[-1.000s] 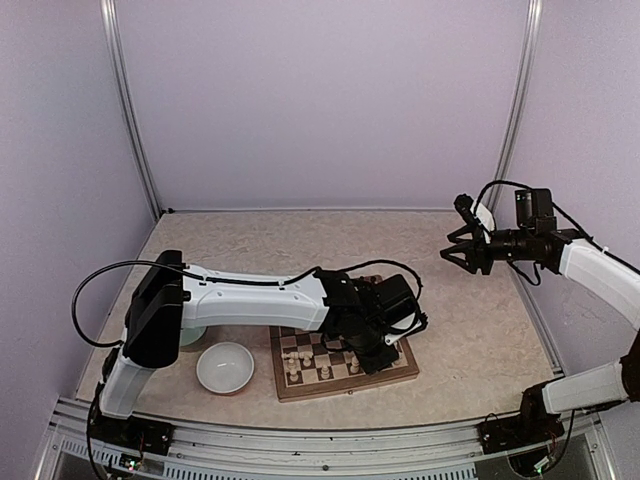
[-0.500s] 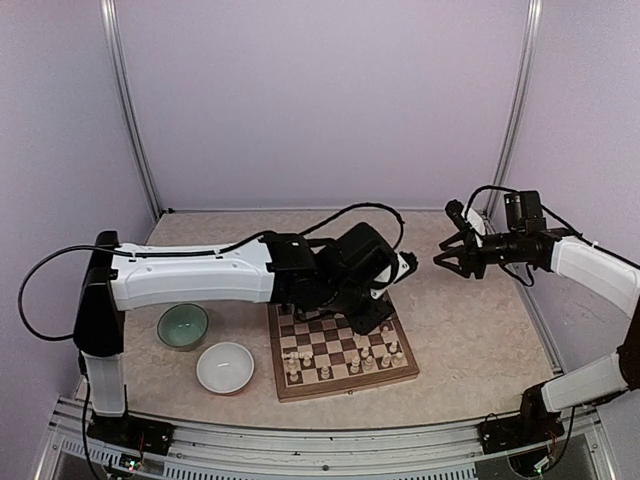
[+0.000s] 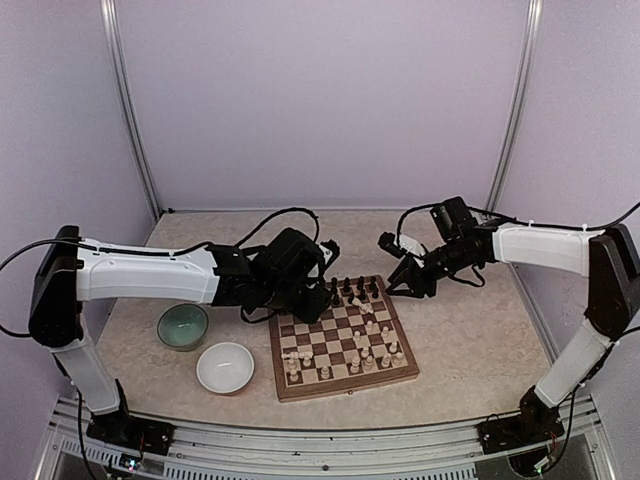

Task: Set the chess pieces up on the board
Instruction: Pick up the queen from the chessboard.

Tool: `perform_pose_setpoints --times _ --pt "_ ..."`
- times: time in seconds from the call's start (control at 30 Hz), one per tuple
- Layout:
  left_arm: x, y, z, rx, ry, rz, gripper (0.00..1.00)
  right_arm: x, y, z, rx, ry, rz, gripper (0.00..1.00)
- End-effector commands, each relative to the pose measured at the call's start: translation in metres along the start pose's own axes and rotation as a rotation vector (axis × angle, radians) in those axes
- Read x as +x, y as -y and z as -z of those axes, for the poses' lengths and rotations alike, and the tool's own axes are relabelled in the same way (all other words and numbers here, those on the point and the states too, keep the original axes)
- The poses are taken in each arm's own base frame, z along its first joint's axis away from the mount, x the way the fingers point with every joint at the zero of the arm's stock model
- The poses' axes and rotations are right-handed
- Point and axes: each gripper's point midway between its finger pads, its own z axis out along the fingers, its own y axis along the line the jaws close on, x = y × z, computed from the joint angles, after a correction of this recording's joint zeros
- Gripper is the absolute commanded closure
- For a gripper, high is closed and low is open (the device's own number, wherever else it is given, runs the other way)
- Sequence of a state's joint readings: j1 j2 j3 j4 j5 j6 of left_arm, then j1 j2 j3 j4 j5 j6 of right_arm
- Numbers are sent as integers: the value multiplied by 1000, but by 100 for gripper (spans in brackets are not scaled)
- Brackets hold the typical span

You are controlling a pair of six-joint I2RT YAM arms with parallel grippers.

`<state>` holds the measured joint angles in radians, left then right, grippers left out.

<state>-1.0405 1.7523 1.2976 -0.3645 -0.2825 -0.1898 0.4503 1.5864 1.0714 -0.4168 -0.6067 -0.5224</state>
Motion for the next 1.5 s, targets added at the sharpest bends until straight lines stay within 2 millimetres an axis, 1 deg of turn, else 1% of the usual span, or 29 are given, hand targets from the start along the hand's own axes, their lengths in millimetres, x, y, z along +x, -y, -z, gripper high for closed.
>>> perform_pose_setpoints --times 0.0,0.2,0.43,0.73,1.0,1.27,1.47 --pt "-27 0 24 39 146 136 43 1 -5 -22 -15 -80 20 66" --pt "-15 -10 32 17 149 156 43 8 -10 -48 -25 -146 19 68" --pt "-9 -15 34 12 151 172 43 11 -16 -67 -50 -188 18 69" --pt "-5 -15 33 18 145 176 43 17 -13 -81 -37 -229 7 67" --pt "-2 -13 31 25 140 178 43 25 -8 -88 -26 -255 -8 68" --pt "0 -12 27 28 131 175 43 35 -9 -95 -32 -276 -22 76" --pt "1 -11 26 28 129 172 43 36 -7 -92 -14 -282 -17 88"
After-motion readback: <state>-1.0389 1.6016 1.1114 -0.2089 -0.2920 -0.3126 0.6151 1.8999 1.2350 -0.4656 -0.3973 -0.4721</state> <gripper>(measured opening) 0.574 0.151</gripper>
